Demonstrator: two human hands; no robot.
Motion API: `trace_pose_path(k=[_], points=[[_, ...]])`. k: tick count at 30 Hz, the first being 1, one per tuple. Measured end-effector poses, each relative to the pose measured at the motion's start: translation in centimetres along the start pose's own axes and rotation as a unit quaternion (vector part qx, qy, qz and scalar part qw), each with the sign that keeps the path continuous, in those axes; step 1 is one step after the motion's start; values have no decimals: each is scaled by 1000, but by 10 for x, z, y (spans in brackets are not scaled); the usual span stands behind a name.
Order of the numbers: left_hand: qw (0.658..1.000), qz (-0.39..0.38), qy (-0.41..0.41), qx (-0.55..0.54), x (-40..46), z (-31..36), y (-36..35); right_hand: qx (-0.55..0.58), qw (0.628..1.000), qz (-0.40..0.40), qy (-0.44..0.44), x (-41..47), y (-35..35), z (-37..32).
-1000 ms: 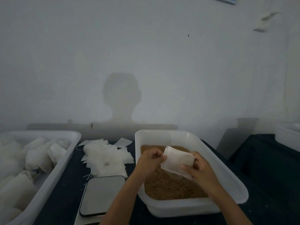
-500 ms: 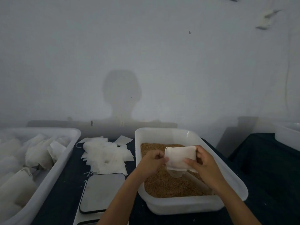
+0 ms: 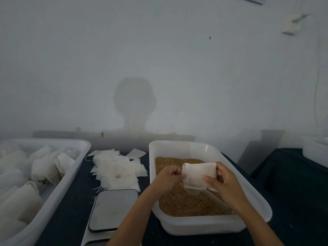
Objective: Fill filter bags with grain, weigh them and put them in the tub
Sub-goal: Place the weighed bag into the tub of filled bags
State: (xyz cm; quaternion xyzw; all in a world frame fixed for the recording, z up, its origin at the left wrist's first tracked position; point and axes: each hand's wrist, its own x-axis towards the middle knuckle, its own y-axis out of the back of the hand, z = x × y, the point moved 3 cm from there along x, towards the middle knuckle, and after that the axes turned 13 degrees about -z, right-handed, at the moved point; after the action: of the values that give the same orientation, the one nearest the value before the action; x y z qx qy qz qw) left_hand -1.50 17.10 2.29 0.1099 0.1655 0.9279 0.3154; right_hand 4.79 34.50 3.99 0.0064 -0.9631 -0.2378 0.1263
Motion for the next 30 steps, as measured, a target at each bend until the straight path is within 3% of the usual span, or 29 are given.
trace_pose_path(k=[5,12,20,22,27,30], points=[[999,22,-23,-17,1,1,3,-9,1000,-10,-9,-3,-3,3],[990,-4,-120,73,1,31,12,14,990,-116,-79,-3,-17,8],[958,-97,-141,232,0,52,17,-15,997,-46,-67,8,-35,-12],[963,-74,-149,210,-3,50,18,-28,997,-9,-65,10,-37,-16],[990,70,-124,20,-21,29,31,36,998,44,-23,10,-43,-33],[981,116,-156,18,-41,22,42,58,998,35,13,13,-54,-53]])
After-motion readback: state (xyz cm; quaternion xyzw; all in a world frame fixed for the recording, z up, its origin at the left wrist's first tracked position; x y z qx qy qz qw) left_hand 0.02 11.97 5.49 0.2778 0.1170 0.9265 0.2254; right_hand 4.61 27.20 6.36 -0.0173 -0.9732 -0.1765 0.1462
